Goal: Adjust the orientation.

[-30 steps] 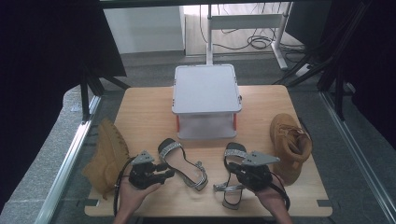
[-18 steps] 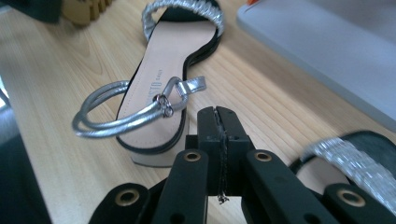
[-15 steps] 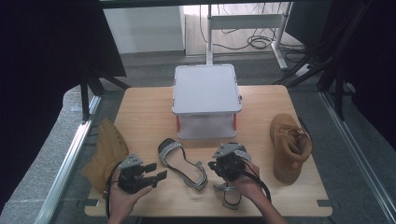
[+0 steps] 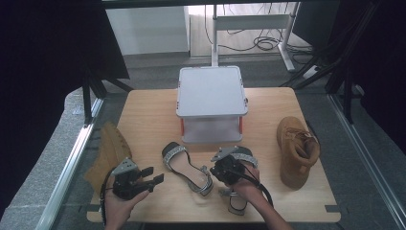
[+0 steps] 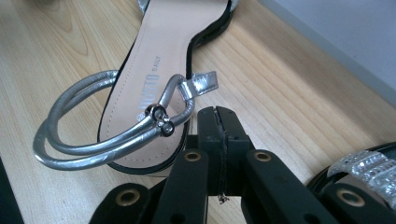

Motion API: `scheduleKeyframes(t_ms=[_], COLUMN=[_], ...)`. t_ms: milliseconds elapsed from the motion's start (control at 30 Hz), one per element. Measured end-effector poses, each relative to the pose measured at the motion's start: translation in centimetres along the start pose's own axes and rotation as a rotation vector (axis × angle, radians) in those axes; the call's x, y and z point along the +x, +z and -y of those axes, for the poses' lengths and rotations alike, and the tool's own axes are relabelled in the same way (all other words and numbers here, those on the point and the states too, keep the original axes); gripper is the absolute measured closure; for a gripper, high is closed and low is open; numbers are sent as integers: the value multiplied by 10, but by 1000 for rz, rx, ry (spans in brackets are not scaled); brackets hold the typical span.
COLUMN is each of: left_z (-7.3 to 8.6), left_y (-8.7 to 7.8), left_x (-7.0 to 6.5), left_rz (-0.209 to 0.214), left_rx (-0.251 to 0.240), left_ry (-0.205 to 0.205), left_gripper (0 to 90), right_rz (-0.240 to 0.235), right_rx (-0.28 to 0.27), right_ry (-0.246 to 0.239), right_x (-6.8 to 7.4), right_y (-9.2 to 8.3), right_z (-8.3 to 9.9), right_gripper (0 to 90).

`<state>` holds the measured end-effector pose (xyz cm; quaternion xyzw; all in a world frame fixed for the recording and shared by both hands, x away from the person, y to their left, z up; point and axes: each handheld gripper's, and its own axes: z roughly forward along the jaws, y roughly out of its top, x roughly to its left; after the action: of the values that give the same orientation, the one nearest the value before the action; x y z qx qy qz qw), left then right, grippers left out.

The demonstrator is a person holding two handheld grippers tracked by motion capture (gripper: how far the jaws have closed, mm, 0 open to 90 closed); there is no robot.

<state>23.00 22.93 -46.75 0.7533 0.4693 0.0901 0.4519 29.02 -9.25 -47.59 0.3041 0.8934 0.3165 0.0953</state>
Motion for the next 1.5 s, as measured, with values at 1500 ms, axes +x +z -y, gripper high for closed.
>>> scheduleKeyframes(t_ms=[1500], left_z=[3], left_y=[-9], left_x=[16], left_rz=[26], left_rx=[-31], left_ry=[-76], left_gripper=[412], right_rz=[-177], right_rx=[29], right_ry=[-187], right_x=[81], right_y=[41], right_z=[-28], right_gripper=[897])
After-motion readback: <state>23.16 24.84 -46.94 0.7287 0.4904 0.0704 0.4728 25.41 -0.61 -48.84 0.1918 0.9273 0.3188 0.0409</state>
